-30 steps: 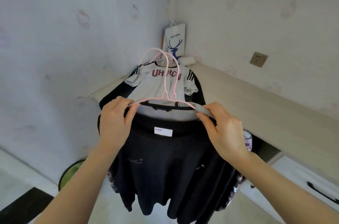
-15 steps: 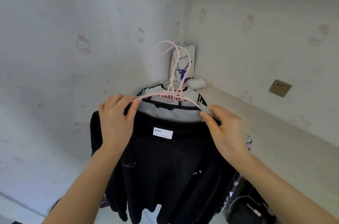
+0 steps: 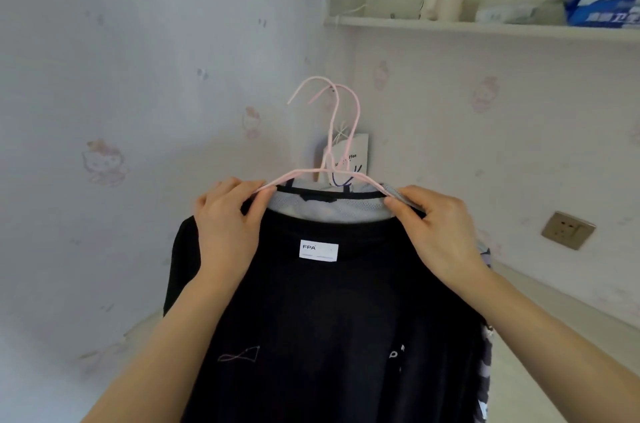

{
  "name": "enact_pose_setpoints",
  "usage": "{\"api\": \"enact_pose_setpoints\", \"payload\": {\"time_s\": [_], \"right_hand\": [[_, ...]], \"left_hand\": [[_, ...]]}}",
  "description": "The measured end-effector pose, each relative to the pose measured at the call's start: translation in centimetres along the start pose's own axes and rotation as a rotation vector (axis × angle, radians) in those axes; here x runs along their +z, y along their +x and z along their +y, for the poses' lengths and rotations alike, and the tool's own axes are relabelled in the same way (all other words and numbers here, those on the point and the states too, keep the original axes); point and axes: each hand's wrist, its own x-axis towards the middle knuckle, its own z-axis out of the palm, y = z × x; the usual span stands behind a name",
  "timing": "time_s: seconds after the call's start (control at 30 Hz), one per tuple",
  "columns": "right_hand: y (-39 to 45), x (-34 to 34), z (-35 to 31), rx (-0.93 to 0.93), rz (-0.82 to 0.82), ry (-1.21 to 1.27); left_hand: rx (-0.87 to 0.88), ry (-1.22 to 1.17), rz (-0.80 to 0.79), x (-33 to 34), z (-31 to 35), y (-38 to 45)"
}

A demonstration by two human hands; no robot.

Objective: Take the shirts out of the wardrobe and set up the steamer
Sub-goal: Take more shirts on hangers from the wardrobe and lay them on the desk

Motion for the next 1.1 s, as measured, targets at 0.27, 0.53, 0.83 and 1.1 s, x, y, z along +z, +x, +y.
{"api": "enact_pose_setpoints", "payload": {"time_s": [0.27,0.53,0.83,1.1], "right_hand": [[8.9,5.0,4.9,0.058,0.015,-0.073],[14.5,14.5,14.0,0.106,-0.186,-0.151],[15.8,26.8,25.2,0.139,-0.390,-0.218],[14.8,33.5,30.7,0.187,-0.556,-0.225]], "left_hand": [[0.009,0.028,-0.073,8.0,-4.1,8.0],[-0.194,-0.020,-0.294,19.6,-12.2,10.7],[-0.418,0.007,-0.469,30.5,-21.8,8.2],[-0.574,0.100,-0.650,36.6,-28.1,5.4]]}}
